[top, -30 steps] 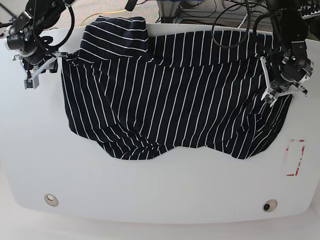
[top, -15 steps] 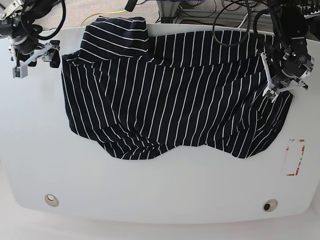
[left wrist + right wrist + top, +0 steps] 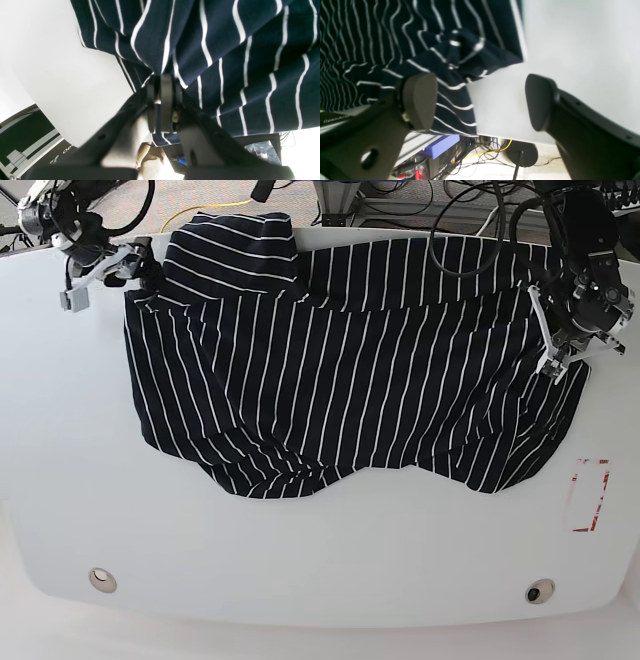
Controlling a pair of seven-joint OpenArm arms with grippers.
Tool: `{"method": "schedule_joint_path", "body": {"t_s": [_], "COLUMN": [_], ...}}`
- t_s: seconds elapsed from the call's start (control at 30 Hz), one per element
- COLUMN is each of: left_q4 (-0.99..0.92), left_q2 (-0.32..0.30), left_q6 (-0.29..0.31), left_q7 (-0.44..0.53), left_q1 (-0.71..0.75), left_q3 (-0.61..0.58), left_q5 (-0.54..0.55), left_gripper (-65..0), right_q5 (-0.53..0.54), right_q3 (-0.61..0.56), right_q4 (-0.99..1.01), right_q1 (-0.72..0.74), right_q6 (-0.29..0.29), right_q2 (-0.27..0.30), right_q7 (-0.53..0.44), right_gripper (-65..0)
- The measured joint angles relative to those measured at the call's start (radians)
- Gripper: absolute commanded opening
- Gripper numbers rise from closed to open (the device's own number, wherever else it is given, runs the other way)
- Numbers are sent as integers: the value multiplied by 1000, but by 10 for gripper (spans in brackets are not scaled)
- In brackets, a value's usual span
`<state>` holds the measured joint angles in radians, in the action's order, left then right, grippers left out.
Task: Fold the T-shirt properly
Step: 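Release and regrasp the shirt collar with the right gripper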
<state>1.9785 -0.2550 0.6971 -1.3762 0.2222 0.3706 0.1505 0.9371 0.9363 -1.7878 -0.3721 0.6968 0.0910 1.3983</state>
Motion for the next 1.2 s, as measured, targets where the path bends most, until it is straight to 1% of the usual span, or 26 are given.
{"method": "schedule_joint_path", "body": {"t_s": [0.13,0.33,0.4,0.43,0.53,0.67,0.73,0.77,0.87,0.97,1.2], "left_q4": [0,0,0,0,0,0,0,0,0,0,0], "left_q2": [0,0,0,0,0,-1,0,0,0,0,0], "left_q6": [0,0,0,0,0,0,0,0,0,0,0], "left_q7": [0,0,0,0,0,0,0,0,0,0,2], "left_q1": [-1,-1,-1,-1,-2,-4,-3,-3,-5,-7,-47], "left_q3": [-3,-3,-3,-3,-3,-3,-3,-3,-3,-3,0], "left_q5": [0,1,1,2,1,3,3,3,2,0,2], "left_gripper": [-650,-650,-650,-650,-650,-650,-650,-650,-650,-650,-650], "right_q5": [-18,-16,-11,-9,-21,-45,-52,-60,-82,-96,-90], "right_q3": [-50,-117,-159,-172,-205,-207,-208,-208,-210,-210,-209], "right_q4": [1,2,1,1,15,60,77,80,83,59,-53], "right_q1": [-25,-31,-34,-34,-32,-9,0,2,-2,-20,-80], "right_q6": [1,1,0,0,1,1,2,3,3,2,0], "right_q2": [-18,-62,-66,-68,-69,-68,-62,-59,-43,-36,-14], "right_q7": [14,9,7,6,-27,-51,-53,-53,-45,-26,-14], "right_gripper": [-127,-128,-155,-173,-265,-377,-458,-520,-650,-650,-650]}}
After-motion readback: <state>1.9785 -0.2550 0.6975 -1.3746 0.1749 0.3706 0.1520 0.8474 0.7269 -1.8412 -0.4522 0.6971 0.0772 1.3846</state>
